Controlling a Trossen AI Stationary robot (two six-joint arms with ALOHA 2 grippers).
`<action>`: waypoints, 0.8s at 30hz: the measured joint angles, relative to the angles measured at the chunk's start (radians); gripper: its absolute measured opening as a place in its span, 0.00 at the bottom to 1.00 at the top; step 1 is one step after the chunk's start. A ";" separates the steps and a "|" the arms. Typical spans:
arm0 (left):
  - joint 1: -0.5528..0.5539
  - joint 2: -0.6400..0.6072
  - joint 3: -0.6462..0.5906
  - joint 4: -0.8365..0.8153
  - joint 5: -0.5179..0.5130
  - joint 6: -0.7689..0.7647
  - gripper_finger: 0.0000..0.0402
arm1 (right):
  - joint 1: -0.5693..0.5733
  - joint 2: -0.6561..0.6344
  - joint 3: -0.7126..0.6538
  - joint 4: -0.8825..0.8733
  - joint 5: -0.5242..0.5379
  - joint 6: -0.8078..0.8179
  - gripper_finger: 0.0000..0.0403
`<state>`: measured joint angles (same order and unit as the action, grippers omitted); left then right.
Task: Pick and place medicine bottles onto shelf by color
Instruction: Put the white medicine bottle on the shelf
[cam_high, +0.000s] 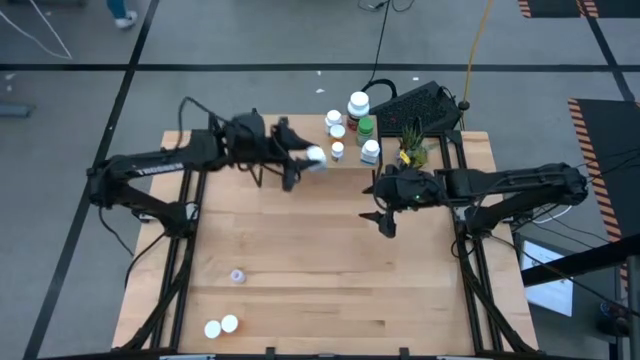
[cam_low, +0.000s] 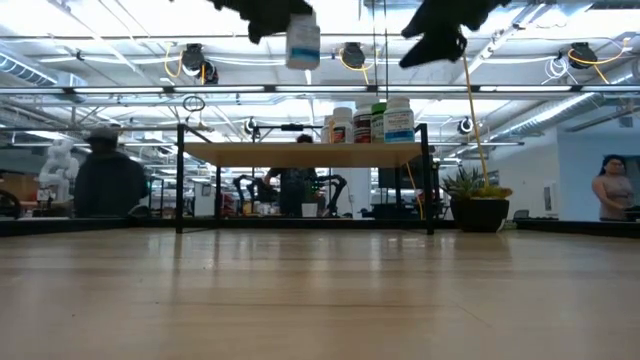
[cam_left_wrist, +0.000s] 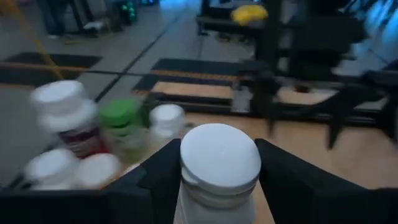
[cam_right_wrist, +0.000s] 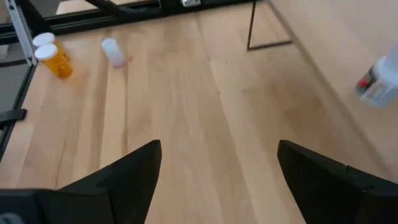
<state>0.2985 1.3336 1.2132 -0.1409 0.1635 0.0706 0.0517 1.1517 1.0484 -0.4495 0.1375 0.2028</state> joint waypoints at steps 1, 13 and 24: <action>0.032 -0.002 0.000 -0.003 0.023 0.018 0.47 | 0.000 0.000 -0.022 0.020 -0.001 0.014 0.79; 0.394 0.147 0.000 0.022 0.323 0.187 0.47 | 0.003 0.001 -0.245 0.259 -0.003 0.233 0.79; 0.526 0.287 0.000 0.134 0.481 0.238 0.50 | 0.003 0.000 -0.257 0.259 0.051 0.284 0.79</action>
<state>0.8246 1.6207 1.2133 -0.0073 0.6444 0.3084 0.0544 1.1519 0.7918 -0.1905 0.1890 0.4866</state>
